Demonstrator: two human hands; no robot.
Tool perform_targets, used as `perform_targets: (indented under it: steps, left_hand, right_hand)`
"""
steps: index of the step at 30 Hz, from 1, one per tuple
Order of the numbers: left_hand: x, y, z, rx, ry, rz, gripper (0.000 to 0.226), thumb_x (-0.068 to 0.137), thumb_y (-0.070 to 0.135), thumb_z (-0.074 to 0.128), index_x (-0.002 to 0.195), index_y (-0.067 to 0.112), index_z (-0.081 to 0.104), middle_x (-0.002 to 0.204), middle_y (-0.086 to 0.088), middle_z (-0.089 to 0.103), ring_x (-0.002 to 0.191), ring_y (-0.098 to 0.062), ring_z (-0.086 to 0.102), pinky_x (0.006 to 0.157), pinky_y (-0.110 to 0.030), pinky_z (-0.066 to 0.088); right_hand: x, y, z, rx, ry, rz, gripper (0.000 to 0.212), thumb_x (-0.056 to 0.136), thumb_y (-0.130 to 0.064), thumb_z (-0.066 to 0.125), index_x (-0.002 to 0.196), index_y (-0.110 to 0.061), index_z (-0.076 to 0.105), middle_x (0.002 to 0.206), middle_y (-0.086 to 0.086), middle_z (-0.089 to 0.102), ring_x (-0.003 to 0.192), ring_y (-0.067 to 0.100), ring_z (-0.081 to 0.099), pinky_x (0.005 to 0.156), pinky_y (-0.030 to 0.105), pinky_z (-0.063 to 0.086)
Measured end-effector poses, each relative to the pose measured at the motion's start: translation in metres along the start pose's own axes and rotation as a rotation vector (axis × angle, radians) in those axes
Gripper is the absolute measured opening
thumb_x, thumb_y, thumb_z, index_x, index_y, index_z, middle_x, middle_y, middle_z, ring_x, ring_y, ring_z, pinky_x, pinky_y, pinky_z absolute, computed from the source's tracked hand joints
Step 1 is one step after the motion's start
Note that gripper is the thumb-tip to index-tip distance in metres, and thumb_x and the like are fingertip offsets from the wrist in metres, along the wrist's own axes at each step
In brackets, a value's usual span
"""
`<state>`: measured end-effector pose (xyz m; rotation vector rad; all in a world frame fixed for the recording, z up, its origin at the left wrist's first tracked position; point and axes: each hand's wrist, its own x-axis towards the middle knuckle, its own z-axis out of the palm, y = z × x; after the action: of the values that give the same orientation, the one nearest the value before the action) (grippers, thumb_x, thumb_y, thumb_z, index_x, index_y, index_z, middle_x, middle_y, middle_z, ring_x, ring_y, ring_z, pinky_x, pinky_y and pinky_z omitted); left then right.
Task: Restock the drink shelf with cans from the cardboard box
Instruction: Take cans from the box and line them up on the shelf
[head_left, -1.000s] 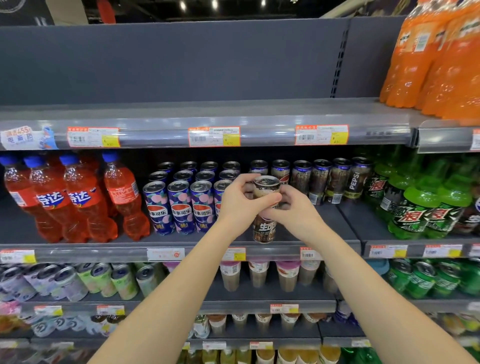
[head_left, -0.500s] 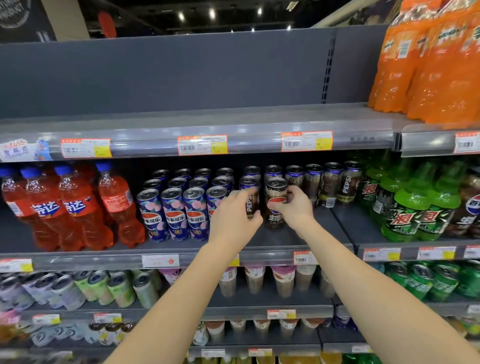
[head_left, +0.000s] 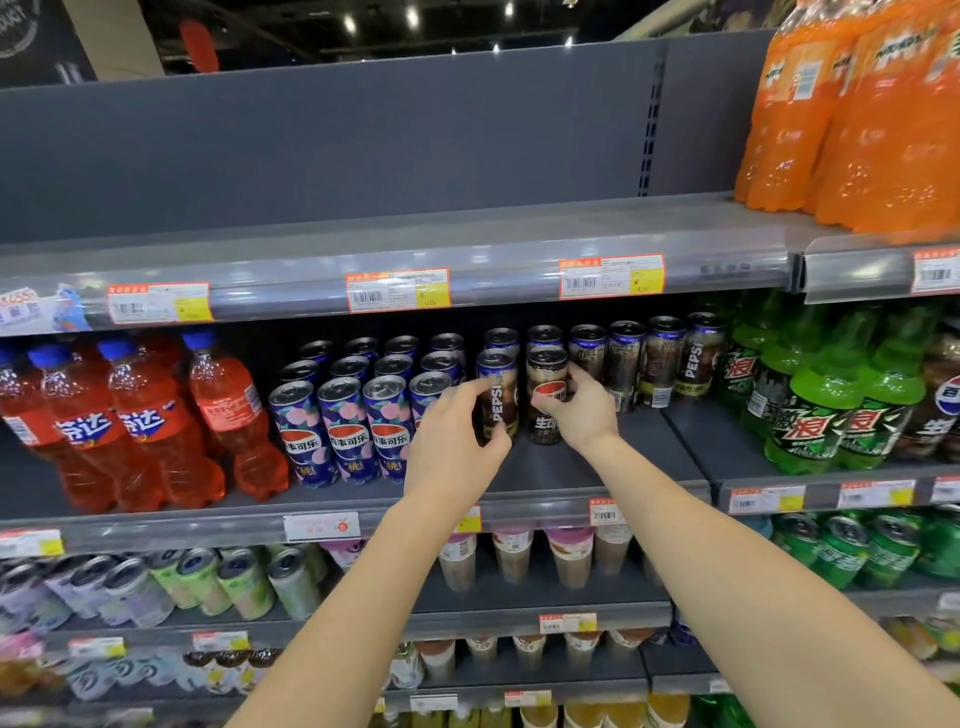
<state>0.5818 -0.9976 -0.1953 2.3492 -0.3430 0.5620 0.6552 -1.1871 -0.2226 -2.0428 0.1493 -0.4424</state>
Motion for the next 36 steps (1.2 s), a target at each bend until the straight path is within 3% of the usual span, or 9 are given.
perform_targets:
  steps: [5, 10, 14, 19, 23, 28, 30, 33, 36]
  left_hand:
    - [0.000, 0.000, -0.002, 0.011, -0.017, 0.013, 0.055, 0.093, 0.029, 0.068, 0.145, 0.028, 0.052, 0.138, 0.005, 0.060, 0.128, -0.017, 0.054, 0.105, -0.039, 0.050]
    - [0.000, -0.003, -0.005, 0.038, -0.058, 0.043, 0.056, 0.094, 0.030, 0.067, 0.148, 0.028, 0.049, 0.140, 0.004, 0.059, 0.129, -0.018, 0.053, 0.102, -0.038, 0.049]
    - [-0.002, -0.007, -0.006, 0.053, -0.109, 0.077, 0.055, 0.097, 0.030, 0.064, 0.150, 0.024, 0.048, 0.144, 0.001, 0.056, 0.128, -0.020, 0.054, 0.098, -0.034, 0.048]
    - [-0.015, -0.016, -0.005, 0.136, -0.175, 0.151, 0.052, 0.099, 0.035, 0.059, 0.148, 0.021, 0.048, 0.143, -0.001, 0.057, 0.127, -0.024, 0.055, 0.099, -0.042, 0.050]
    - [-0.032, -0.032, -0.006, 0.176, -0.227, 0.221, 0.051, 0.099, 0.034, 0.059, 0.147, 0.017, 0.052, 0.141, -0.005, 0.060, 0.128, -0.028, 0.055, 0.105, -0.042, 0.047]
    - [-0.066, -0.062, -0.030, 0.311, -0.313, 0.222, 0.057, 0.096, 0.035, 0.060, 0.149, 0.015, 0.050, 0.142, -0.008, 0.059, 0.126, -0.033, 0.056, 0.105, -0.044, 0.046]
    - [-0.086, -0.076, -0.046, 0.356, -0.355, 0.182, 0.060, 0.095, 0.039, 0.059, 0.150, 0.017, 0.048, 0.144, -0.009, 0.057, 0.126, -0.035, 0.055, 0.104, -0.046, 0.046]
    - [-0.120, -0.097, -0.073, 0.391, -0.396, 0.124, 0.060, 0.093, 0.046, 0.059, 0.147, 0.021, 0.049, 0.137, -0.009, 0.058, 0.122, -0.036, 0.055, 0.099, -0.046, 0.048]
    - [-0.157, -0.110, -0.104, 0.452, -0.400, 0.089, 0.059, 0.093, 0.048, 0.058, 0.144, 0.018, 0.051, 0.135, -0.009, 0.060, 0.122, -0.035, 0.057, 0.100, -0.045, 0.048]
  right_hand:
    - [0.004, -0.002, 0.001, -0.005, -0.021, 0.034, 0.057, 0.082, -0.023, 0.083, 0.134, -0.017, 0.060, 0.121, 0.004, 0.071, 0.114, 0.023, 0.065, 0.095, 0.030, 0.048]
    - [-0.002, 0.001, -0.001, -0.051, -0.003, 0.116, 0.067, 0.082, -0.026, 0.083, 0.141, -0.009, 0.054, 0.134, 0.009, 0.065, 0.125, 0.026, 0.060, 0.102, 0.036, 0.048]
    - [-0.026, 0.000, -0.003, -0.097, 0.027, 0.143, 0.064, 0.088, -0.024, 0.076, 0.145, -0.012, 0.051, 0.140, 0.006, 0.062, 0.127, 0.022, 0.059, 0.107, 0.035, 0.047]
    - [-0.083, -0.008, -0.005, -0.378, -0.014, -0.036, 0.048, 0.097, -0.016, 0.059, 0.145, -0.016, 0.054, 0.130, 0.008, 0.067, 0.115, 0.028, 0.064, 0.091, 0.034, 0.050]
    - [-0.123, -0.015, 0.002, -0.602, -0.141, -0.120, 0.052, 0.099, -0.020, 0.057, 0.149, -0.015, 0.048, 0.150, 0.005, 0.052, 0.139, 0.024, 0.048, 0.110, 0.037, 0.043]
    - [-0.162, -0.027, 0.024, -0.773, -0.246, -0.152, 0.056, 0.097, -0.018, 0.058, 0.151, -0.011, 0.043, 0.155, 0.009, 0.045, 0.147, 0.027, 0.036, 0.119, 0.041, 0.030]
    - [-0.179, -0.034, 0.034, -0.789, -0.284, -0.142, 0.055, 0.097, -0.022, 0.058, 0.150, -0.014, 0.045, 0.154, 0.008, 0.047, 0.144, 0.027, 0.041, 0.114, 0.042, 0.038]
    - [-0.211, -0.047, 0.051, -0.793, -0.321, -0.149, 0.044, 0.091, -0.023, 0.058, 0.135, -0.018, 0.056, 0.135, 0.009, 0.061, 0.121, 0.035, 0.059, 0.092, 0.046, 0.053]
    - [-0.251, -0.054, 0.067, -0.796, -0.369, -0.171, 0.050, 0.089, -0.022, 0.059, 0.139, -0.018, 0.054, 0.139, 0.007, 0.060, 0.121, 0.034, 0.060, 0.092, 0.045, 0.053]
